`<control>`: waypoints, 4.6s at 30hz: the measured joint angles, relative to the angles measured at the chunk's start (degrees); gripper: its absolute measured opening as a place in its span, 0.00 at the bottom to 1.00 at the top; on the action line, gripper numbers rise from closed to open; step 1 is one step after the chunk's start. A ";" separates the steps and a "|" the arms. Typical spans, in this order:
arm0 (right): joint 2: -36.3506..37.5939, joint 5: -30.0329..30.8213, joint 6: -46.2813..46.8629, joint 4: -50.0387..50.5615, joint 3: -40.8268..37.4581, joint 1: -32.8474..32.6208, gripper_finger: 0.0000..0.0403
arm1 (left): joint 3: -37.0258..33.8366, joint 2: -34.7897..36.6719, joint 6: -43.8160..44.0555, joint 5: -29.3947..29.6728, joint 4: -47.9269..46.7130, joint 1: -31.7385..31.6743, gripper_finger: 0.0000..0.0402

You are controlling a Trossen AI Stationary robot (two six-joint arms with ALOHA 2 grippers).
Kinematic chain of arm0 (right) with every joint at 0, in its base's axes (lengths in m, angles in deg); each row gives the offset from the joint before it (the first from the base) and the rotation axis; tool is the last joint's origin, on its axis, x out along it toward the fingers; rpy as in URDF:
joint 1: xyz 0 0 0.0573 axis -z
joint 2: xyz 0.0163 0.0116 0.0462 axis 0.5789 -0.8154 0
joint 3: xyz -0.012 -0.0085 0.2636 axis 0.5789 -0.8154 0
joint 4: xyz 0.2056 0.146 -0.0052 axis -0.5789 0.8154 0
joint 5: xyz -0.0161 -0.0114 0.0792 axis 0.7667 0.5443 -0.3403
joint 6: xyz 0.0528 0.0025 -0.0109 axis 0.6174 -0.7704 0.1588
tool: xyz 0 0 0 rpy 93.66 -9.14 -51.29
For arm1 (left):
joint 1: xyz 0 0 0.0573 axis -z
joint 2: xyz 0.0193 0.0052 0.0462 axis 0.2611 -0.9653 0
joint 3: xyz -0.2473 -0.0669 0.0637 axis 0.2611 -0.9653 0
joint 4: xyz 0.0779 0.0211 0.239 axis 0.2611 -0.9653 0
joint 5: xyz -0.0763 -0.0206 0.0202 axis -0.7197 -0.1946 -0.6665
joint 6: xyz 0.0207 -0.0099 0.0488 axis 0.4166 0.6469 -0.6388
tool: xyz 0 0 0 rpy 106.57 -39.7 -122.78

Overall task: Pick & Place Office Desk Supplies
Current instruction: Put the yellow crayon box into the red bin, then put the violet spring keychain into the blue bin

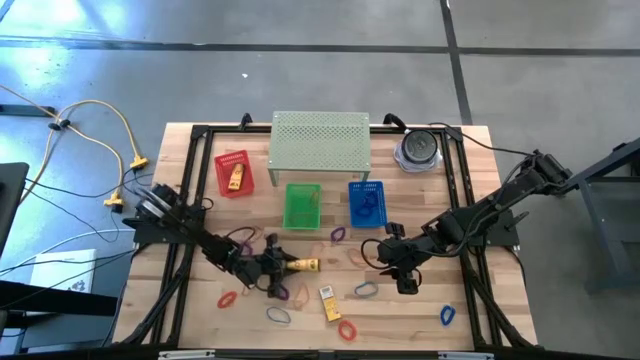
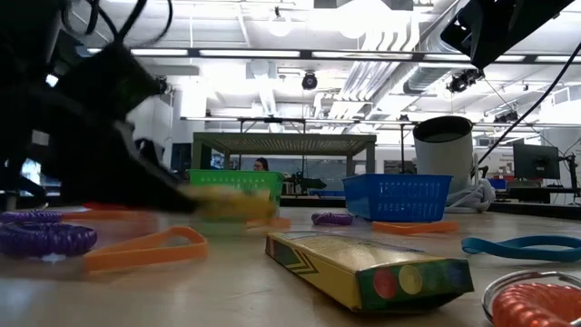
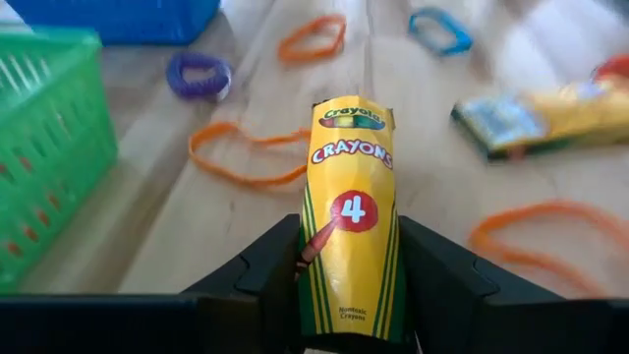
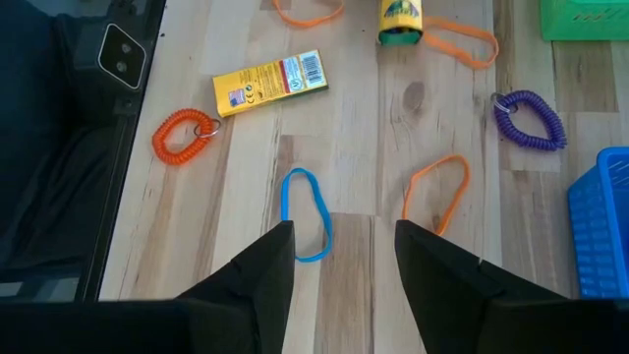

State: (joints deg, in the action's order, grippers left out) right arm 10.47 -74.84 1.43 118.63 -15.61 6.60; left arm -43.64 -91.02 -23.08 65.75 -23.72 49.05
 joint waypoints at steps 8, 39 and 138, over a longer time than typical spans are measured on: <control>0.00 -0.02 -0.02 0.02 0.02 0.00 0.41 | 0.06 12.15 1.82 0.81 -8.15 0.02 0.37; 0.00 0.40 -1.13 0.01 0.02 0.00 0.41 | 0.19 55.08 35.09 41.69 -73.35 -3.59 0.37; 0.00 2.23 -5.63 -2.62 0.02 0.01 0.41 | 3.84 47.00 34.95 -11.95 -79.30 -3.01 0.58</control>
State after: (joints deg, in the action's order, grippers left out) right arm 10.47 -72.62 -4.19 116.01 -15.59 6.61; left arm -39.79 -44.02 11.87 53.80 -103.02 46.03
